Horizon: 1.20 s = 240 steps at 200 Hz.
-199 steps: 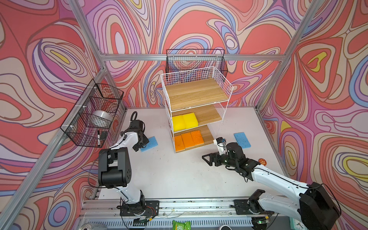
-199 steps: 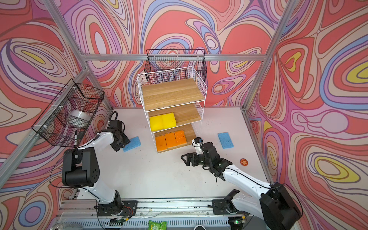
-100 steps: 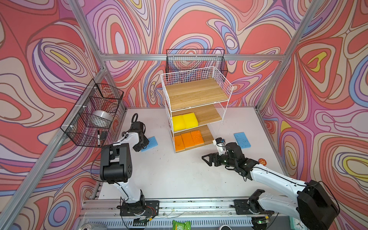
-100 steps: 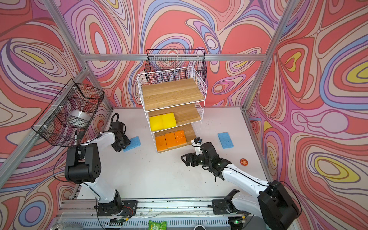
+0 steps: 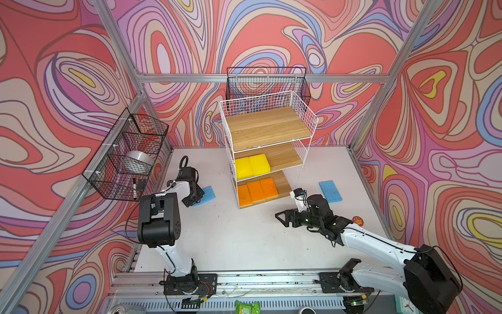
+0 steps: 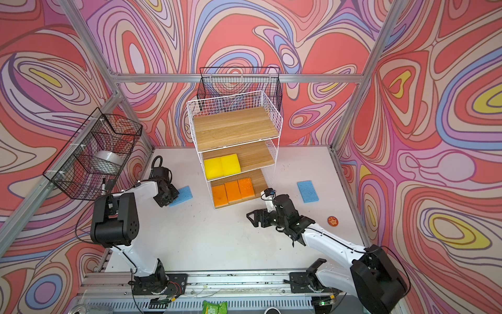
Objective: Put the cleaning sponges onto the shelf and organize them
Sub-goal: 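Lower the left gripper and close it on the blue sponge edge, then lift the blue sponge with the left gripper and carry it toward the table center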
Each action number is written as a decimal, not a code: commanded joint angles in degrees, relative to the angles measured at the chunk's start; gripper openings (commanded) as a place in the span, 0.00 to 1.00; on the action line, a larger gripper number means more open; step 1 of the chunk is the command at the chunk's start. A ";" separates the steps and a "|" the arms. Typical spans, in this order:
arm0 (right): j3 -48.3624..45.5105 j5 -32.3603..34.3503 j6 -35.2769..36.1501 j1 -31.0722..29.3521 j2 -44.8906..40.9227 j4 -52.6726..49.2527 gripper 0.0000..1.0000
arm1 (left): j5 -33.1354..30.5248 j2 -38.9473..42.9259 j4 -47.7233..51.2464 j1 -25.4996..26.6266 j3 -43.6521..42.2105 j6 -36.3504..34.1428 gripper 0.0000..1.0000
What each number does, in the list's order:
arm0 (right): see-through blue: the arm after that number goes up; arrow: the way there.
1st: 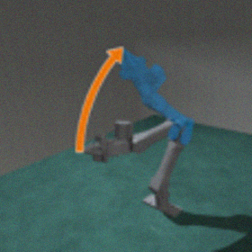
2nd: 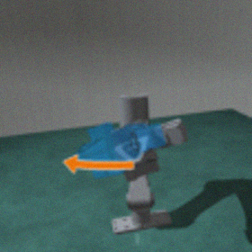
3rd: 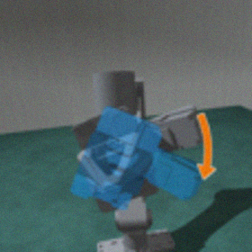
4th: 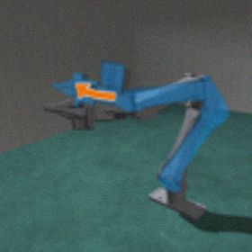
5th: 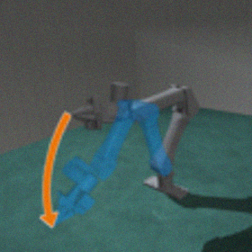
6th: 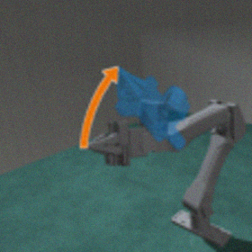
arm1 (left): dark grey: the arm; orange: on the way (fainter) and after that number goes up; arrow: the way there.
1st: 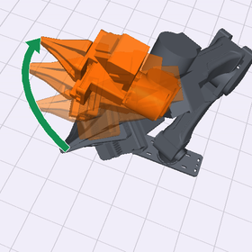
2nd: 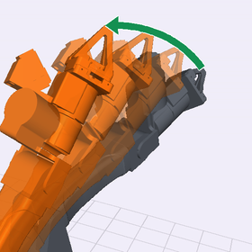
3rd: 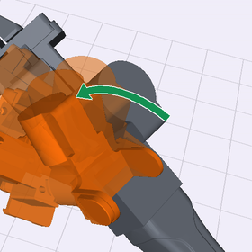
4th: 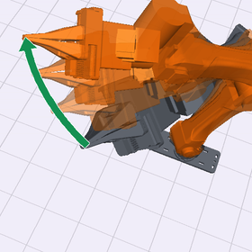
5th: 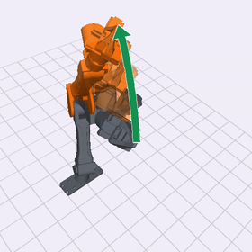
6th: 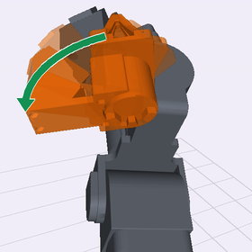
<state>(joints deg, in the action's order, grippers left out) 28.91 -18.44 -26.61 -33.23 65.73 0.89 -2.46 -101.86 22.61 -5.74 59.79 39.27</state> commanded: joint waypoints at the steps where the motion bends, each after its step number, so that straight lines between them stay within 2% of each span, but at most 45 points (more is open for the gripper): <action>1: 0.16 0.50 0.62 0.44 -0.04 0.61 0.98 | 1.30 -0.25 -0.09 -0.32 -1.56 0.26 0.16; 47: 0.01 0.51 0.54 0.54 -1.19 0.17 0.98 | 2.41 4.41 0.83 -0.33 -3.86 -0.35 0.06; 137: 0.01 -1.58 -0.88 0.54 -3.11 0.21 0.98 | 5.57 22.93 7.40 1.46 -11.23 -0.01 0.00; 167: -0.56 -2.22 -1.73 0.49 -4.07 0.16 0.98 | 5.90 27.23 10.86 3.19 -12.40 -0.71 0.01; 188: -1.15 -2.66 -2.37 0.53 -4.89 0.22 0.98 | 4.89 28.54 11.93 3.22 -12.58 -0.88 0.06; 203: -1.53 -2.42 -2.55 0.53 -5.41 0.06 0.98 | 4.83 28.29 11.43 3.19 -12.52 -0.58 0.12; 240: -1.65 -1.89 -2.55 0.54 -6.14 -0.84 0.98 | 6.14 23.71 8.83 2.57 -10.96 -0.57 0.18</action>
<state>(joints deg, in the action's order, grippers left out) 27.92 -20.47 -28.86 -33.04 60.47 0.56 3.22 -75.13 31.48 -2.72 47.94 39.05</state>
